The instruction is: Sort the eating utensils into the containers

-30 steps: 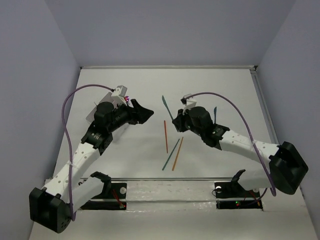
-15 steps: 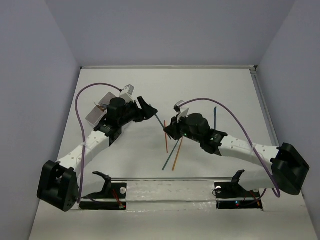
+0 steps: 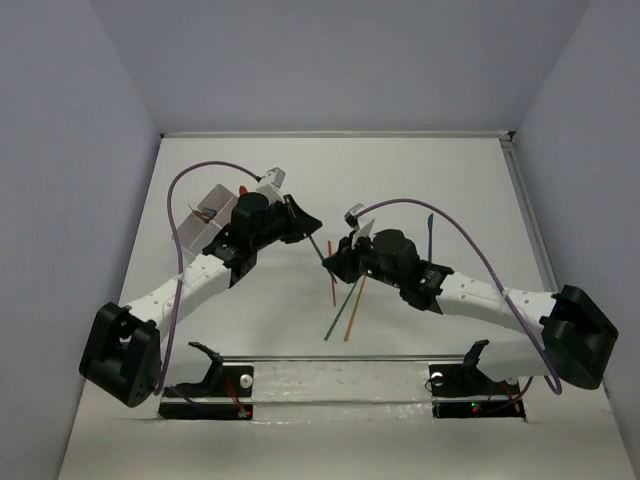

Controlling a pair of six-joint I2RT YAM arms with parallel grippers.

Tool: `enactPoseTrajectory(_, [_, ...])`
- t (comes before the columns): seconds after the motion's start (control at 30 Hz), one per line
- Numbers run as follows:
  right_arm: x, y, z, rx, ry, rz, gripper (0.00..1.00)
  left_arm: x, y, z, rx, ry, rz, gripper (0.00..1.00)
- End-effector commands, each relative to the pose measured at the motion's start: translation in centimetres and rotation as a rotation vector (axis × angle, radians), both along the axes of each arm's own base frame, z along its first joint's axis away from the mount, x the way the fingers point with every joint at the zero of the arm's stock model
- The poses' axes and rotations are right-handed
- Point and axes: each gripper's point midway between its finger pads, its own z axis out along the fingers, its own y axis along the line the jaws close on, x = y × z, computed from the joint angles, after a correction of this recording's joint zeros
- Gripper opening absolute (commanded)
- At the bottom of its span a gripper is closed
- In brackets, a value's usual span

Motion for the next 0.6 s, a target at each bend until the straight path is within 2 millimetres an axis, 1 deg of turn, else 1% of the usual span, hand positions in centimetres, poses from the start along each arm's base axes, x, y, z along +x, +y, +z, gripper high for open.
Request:
enactPoseTrajectory(0.0, [0.3,0.4,1.3,0.053,-0.025,-0.023,0.28,1.3,1.6,2.8,0.046,-0.101,0.073,0.06])
enactPoseTrajectory(0.03, [0.3,0.2,1.4,0.056,-0.026,-0.032,0.42,1.5,2.2,3.7,0.058,-0.122,0.104,0.06])
enactPoseTrajectory(0.07, [0.3,0.2,1.5,0.058,-0.026,-0.034,0.5,1.6,2.6,3.8,0.083,-0.133,0.114,0.06])
enactPoseTrajectory(0.1, [0.3,0.1,1.8,0.059,-0.029,-0.033,0.55,1.7,3.4,3.6,0.106,-0.122,0.135,0.06])
enactPoseTrajectory(0.13, [0.2,0.0,2.0,0.061,-0.032,-0.033,0.63,2.1,4.8,4.5,0.116,-0.149,0.177,0.06])
enactPoseTrajectory(0.17, [0.2,-0.1,2.2,0.063,-0.034,-0.034,0.67,2.4,5.7,4.7,0.124,-0.15,0.201,0.06])
enactPoseTrajectory(0.23, [0.0,-0.3,2.5,0.072,-0.04,-0.031,0.69,2.5,8.0,5.4,0.14,-0.159,0.253,0.06])
enactPoseTrajectory(0.27, [-0.2,-0.5,3.2,0.09,-0.051,-0.031,0.69,2.9,10.5,5.9,0.16,-0.168,0.314,0.06])
enactPoseTrajectory(0.3, [-0.2,-0.6,3.1,0.088,-0.05,-0.034,0.69,3.0,10.7,6.1,0.161,-0.171,0.321,0.06])
enactPoseTrajectory(0.33, [-0.4,-0.8,3.3,0.097,-0.054,-0.038,0.69,3.5,13.7,7.0,0.205,-0.193,0.412,0.06])
enactPoseTrajectory(0.37, [-0.4,-0.9,3.5,0.103,-0.057,-0.038,0.7,3.4,15.4,7.4,0.243,-0.203,0.468,0.06])
enactPoseTrajectory(0.4, [-0.5,-1.0,3.7,0.109,-0.057,-0.039,0.7,3.3,17.2,7.6,0.295,-0.204,0.535,0.06])
enactPoseTrajectory(0.43, [-0.5,-1.1,3.9,0.115,-0.059,-0.039,0.7,2.9,18.7,9.2,0.345,-0.262,0.59,0.06])
enactPoseTrajectory(0.47, [-0.6,-1.1,4.0,0.118,-0.058,-0.04,0.7,2.8,21.1,9.9,0.4,-0.277,0.703,0.06])
enactPoseTrajectory(0.53, [-0.6,-1.1,4.2,0.131,-0.056,-0.041,0.69,1.8,23.6,11.1,0.449,-0.309,0.809,0.06])
enactPoseTrajectory(0.57, [-0.7,-1.1,4.3,0.135,-0.057,-0.041,0.69,1.4,25.1,11.0,0.492,-0.307,0.879,0.06])
